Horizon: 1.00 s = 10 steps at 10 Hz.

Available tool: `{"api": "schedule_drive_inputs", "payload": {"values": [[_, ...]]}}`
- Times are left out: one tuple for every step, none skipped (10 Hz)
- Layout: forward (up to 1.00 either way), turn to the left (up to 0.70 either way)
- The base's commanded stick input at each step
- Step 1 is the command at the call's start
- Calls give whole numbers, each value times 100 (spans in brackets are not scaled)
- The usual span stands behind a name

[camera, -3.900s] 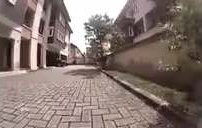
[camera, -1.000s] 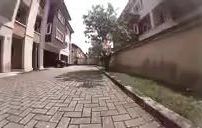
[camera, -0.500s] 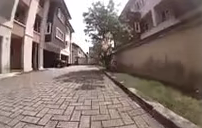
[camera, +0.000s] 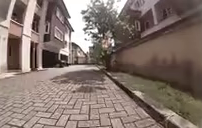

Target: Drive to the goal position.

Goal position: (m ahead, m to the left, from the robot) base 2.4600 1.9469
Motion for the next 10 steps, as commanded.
{"api": "schedule_drive_inputs", "payload": {"values": [[50,0],[50,0],[50,0],[50,0],[50,0],[50,0],[50,0],[50,0],[50,0],[50,0]]}}
